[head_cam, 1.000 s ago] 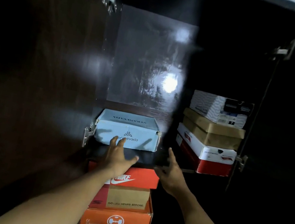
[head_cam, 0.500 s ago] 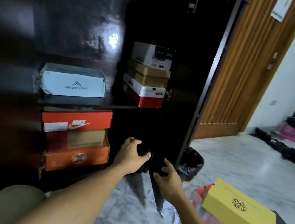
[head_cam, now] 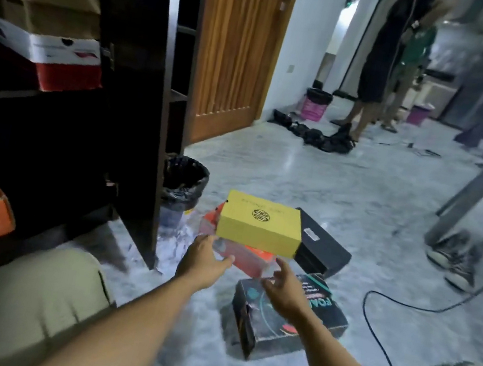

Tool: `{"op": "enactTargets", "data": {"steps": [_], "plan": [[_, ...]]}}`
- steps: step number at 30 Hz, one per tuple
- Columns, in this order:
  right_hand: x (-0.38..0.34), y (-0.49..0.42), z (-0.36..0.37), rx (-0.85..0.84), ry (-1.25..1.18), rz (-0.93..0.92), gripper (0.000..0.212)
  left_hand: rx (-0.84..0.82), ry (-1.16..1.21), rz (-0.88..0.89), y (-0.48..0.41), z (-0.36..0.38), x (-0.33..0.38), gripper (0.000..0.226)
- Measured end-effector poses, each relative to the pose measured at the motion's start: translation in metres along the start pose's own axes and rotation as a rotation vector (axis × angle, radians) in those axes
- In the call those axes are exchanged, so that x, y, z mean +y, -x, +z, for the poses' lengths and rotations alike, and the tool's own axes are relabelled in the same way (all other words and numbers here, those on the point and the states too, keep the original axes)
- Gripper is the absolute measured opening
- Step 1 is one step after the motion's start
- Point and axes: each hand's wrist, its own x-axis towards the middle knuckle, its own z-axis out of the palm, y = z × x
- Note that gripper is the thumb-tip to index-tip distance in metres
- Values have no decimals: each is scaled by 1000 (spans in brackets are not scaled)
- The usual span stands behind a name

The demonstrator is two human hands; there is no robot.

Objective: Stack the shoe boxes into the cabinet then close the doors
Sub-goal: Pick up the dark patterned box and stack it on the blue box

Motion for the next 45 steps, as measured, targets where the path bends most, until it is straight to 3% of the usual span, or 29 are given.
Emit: {"op": "enactTargets", "data": {"steps": [3, 9, 13, 16, 18, 21, 23, 31, 35, 41, 45], "plan": [[41, 5, -15, 40, 18, 92, 74, -139, -64, 13, -9, 40, 0, 73], [132, -1, -21, 78, -51, 248, 77, -354, -87, -42, -22, 120, -10, 79], [172, -5, -18, 117, -78, 348, 78, -444, -89, -149, -14, 179, -45, 111], [202, -21, -24, 226, -166, 442, 62, -492, -34, -158, -11, 217, -68, 128], [216, -36, -31, 315, -272, 451, 52, -466, -3, -149, -9, 228, -73, 127], [230, -63, -41, 318, -388, 475, 86, -426, -23, -153, -6, 231, -74, 128], [236, -73, -43, 284, -415, 492, 93, -403, -10, -141, -7, 229, -74, 127], [260, -65, -26, 339, -275, 385, 92, -415, -33, -79, -15, 223, -98, 122], [261, -64, -31, 285, -308, 394, 94, -437, 19, -67, -14, 221, -98, 119], [250, -19, 11, 357, -258, 420, 112, -305, 41, -137, -23, 202, -120, 132], [248, 15, 42, 299, -275, 363, 126, -282, 95, -135, -26, 184, -138, 122]]}}
